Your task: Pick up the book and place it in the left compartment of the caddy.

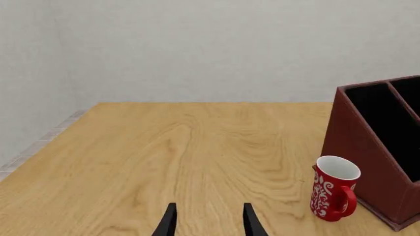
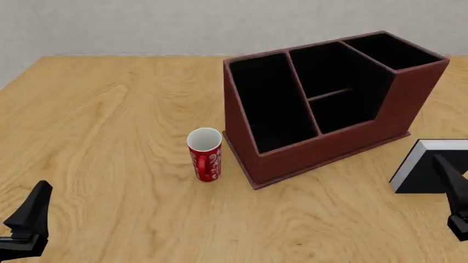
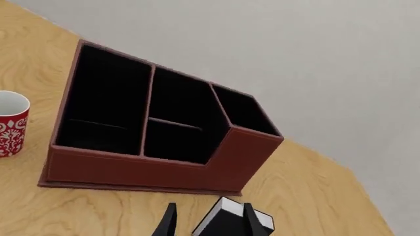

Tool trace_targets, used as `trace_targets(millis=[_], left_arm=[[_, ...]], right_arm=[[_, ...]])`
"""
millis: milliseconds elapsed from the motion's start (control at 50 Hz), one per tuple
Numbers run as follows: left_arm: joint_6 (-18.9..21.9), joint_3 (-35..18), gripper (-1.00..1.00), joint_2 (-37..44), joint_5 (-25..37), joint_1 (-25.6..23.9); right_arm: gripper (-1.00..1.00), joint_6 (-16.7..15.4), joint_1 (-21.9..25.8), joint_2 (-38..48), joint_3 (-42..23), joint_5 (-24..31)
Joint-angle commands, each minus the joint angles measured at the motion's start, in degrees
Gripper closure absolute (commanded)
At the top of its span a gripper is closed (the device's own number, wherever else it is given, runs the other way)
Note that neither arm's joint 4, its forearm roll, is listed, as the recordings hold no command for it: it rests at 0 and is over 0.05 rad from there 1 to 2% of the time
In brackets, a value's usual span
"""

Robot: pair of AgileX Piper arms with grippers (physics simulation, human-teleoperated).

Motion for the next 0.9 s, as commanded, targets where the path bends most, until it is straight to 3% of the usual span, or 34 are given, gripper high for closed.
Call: trace_targets(millis=[20, 60, 80, 140, 180, 240, 300, 500, 900], left_arm=[[0.00, 0.00, -1.00, 0.00, 0.00, 0.00], [0.00, 0.00, -1.00, 0.00, 0.00, 0.00], [0.00, 0.00, -1.00, 0.00, 0.00, 0.00], [0.00, 0.00, -1.00, 0.00, 0.00, 0.00], [0.00, 0.00, -1.00, 0.00, 0.00, 0.00], [0.00, 0.00, -1.00, 0.00, 0.00, 0.00], [0.00, 0.00, -1.00, 0.00, 0.00, 0.00], [0.00, 0.00, -1.00, 0.00, 0.00, 0.00], [0.00, 0.00, -1.00, 0.00, 0.00, 0.00]], right_arm=[[-1.00, -9.44, 0.78, 5.61, -4.04, 3.60], [-1.00, -9.52, 0.84, 5.78, -4.76, 4.15], [-1.00, -11.94, 0.07, 6.70, -5.51, 4.68], [-1.00, -13.04, 0.60, 7.77, -7.85, 7.13], [-1.00, -15.45, 0.15, 8.32, -8.53, 7.74], [-1.00, -14.89, 0.64, 9.15, -10.76, 9.53], [-1.00, -19.16, 0.83, 9.72, -10.75, 10.69], [-1.00, -26.79, 0.19, 12.62, -12.86, 14.80], [-1.00, -35.88, 0.44, 18.15, -16.09, 24.45]])
